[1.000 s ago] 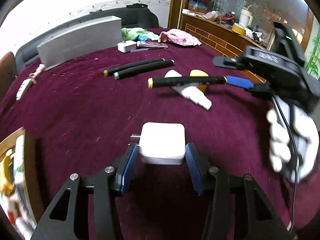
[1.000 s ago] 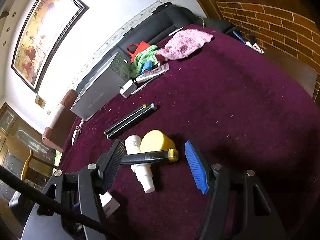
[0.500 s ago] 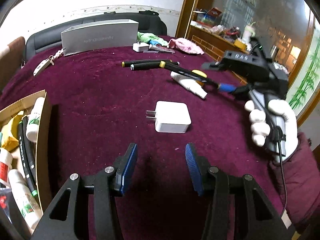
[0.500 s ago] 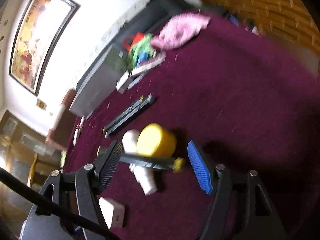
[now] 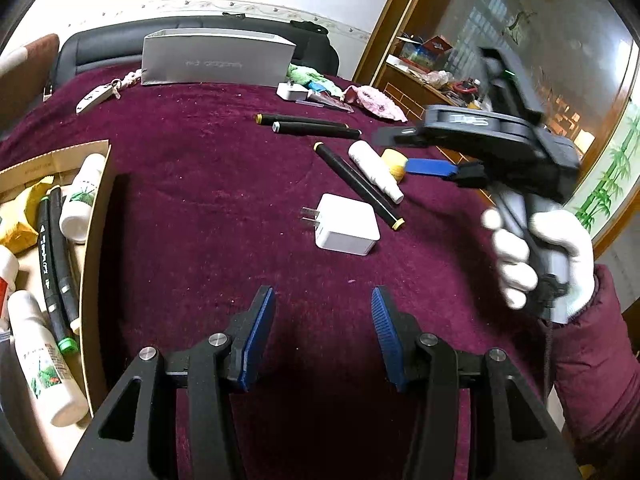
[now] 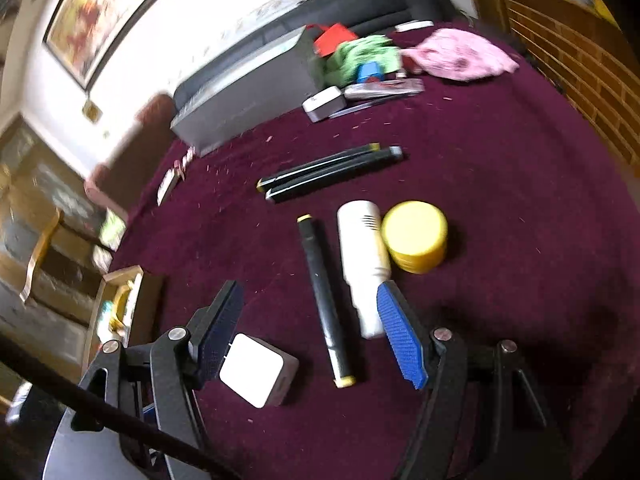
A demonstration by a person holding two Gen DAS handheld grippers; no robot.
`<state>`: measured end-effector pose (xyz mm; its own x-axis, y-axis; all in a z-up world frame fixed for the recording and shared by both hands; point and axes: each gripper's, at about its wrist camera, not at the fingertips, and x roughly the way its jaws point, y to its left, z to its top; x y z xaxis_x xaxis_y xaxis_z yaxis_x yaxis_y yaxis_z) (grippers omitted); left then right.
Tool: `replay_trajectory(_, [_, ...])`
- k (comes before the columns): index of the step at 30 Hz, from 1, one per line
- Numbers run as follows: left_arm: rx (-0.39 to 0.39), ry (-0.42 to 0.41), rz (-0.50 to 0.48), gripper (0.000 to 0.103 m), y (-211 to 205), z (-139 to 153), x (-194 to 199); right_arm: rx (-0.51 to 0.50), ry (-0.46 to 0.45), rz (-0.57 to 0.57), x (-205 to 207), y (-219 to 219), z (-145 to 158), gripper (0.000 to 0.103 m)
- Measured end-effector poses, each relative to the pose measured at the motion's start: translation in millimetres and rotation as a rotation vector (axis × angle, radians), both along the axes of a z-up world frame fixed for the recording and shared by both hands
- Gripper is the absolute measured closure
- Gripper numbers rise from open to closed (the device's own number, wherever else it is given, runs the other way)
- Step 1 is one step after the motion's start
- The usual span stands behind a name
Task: Organize objects
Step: 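Grasp the white charger with the left gripper while the right grasps a black marker, then carry the charger and black marker over the tray with both grippers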
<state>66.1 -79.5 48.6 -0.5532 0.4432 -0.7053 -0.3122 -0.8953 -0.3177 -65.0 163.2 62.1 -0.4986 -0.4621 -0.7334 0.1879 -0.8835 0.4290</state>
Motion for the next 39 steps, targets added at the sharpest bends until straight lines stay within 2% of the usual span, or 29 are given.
replay_trajectory(1, [0.002,0.001,0.001,0.059,-0.2,0.6,1.1,0.043,0.0,0.017,-4.9,-10.9,-1.7,0.034])
replay_trajectory(2, [0.002,0.0,0.002,0.059,-0.5,1.1,1.9,0.086,-0.003,0.036,-9.7,-22.8,-5.3,0.039])
replay_trajectory(3, [0.001,-0.001,0.002,0.058,-1.0,1.3,2.7,0.112,-0.014,0.052,-13.9,-30.6,-10.6,0.049])
replay_trajectory(5, [0.001,0.0,-0.001,0.058,-2.7,2.6,5.1,0.126,-0.054,0.086,-25.3,-42.8,-22.5,0.058])
replay_trajectory(6, [0.0,0.001,-0.001,0.058,-3.7,3.4,6.1,0.144,-0.064,0.082,-27.1,-45.6,-27.0,0.059])
replay_trajectory(8, [-0.002,0.003,0.0,0.058,-5.1,5.6,6.7,0.241,-0.037,0.035,-32.6,-50.9,-29.0,0.063])
replay_trajectory(10, [-0.001,0.007,-0.002,0.058,-4.8,8.1,4.9,0.272,-0.056,0.024,-37.8,-52.2,-34.8,0.066])
replay_trajectory(11, [-0.001,0.007,-0.002,0.058,-3.9,8.4,3.8,0.291,-0.072,0.024,-40.3,-53.8,-40.2,0.071])
replay_trajectory(12, [-0.003,0.006,-0.003,0.058,-2.2,8.7,2.0,0.314,-0.053,0.02,-39.0,-53.7,-40.4,0.081])
replay_trajectory(14, [-0.02,0.004,-0.003,0.058,2.8,8.4,-2.6,0.371,-0.045,0.013,-35.2,-53.3,-40.4,0.09])
replay_trajectory(18, [-0.055,0.009,-0.003,0.057,16.3,7.0,-12.9,0.289,-0.091,-0.017,-22.9,-29.9,-40.6,0.091])
replay_trajectory(20, [-0.082,0.023,-0.006,0.049,26.8,5.7,-20.5,0.243,-0.097,-0.039,-10.0,-16.3,-42.3,0.091])
replay_trajectory(27, [-0.178,0.075,-0.063,0.049,64.4,0.6,-54.4,0.073,-0.059,-0.073,30.7,14.6,-45.7,0.09])
replay_trajectory(31, [-0.218,0.098,-0.081,0.047,77.8,-4.2,-72.9,0.026,-0.048,-0.074,30.6,15.5,-47.7,0.091])
replay_trajectory(35, [-0.23,0.075,-0.109,0.044,89.7,-15.0,-85.5,-0.002,-0.039,-0.076,33.4,17.9,-48.1,0.091])
replay_trajectory(39, [-0.312,0.071,-0.115,0.044,104.8,-25.4,-87.6,-0.03,-0.042,-0.077,32.6,20.0,-50.2,0.091])
